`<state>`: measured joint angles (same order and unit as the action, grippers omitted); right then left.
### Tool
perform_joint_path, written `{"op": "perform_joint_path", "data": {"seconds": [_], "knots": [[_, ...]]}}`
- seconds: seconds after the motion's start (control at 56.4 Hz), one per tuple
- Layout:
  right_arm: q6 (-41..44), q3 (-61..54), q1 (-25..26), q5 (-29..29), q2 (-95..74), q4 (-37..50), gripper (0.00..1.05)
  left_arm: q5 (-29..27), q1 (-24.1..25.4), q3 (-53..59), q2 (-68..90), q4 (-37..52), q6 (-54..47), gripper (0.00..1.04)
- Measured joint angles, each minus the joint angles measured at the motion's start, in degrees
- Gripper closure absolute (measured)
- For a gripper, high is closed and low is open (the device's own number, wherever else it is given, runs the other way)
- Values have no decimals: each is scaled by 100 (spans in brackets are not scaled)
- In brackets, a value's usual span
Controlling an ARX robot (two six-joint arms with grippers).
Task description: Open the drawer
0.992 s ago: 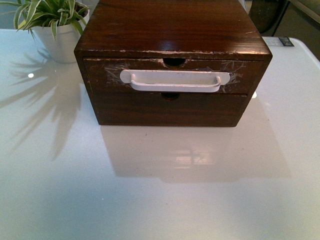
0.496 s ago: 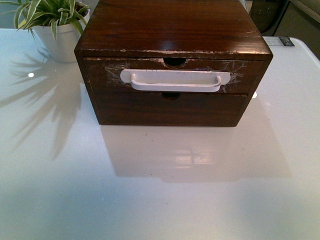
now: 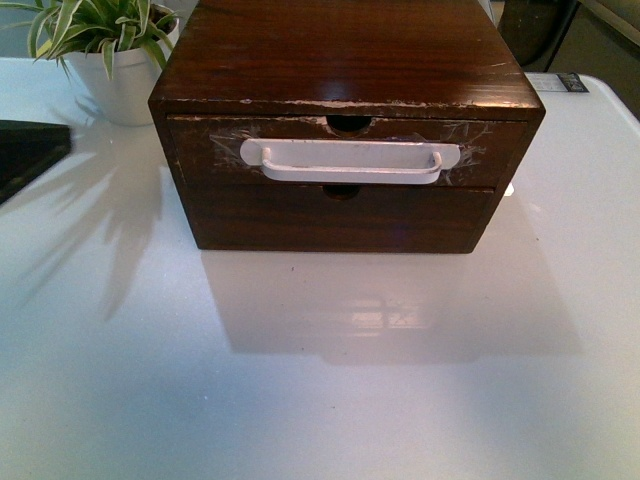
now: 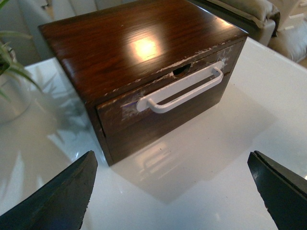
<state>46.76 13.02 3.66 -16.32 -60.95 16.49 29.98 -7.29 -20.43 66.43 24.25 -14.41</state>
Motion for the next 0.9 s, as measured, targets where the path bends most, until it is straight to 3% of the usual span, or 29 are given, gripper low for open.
{"op": "perform_joint_path", "data": {"seconds": [0.106, 0.407, 0.904], "knots": [[780, 365, -304, -140, -999, 409, 9, 79, -186, -348, 955, 457, -627, 8], [2240, 1606, -999, -129, -2767, 457, 9, 286, -538, -1556, 2833, 369, -1965, 8], [3161, 2774, -1475, -170, -3869, -258, 9, 326, -933, -2267, 4009, -310, -4433, 8]]}}
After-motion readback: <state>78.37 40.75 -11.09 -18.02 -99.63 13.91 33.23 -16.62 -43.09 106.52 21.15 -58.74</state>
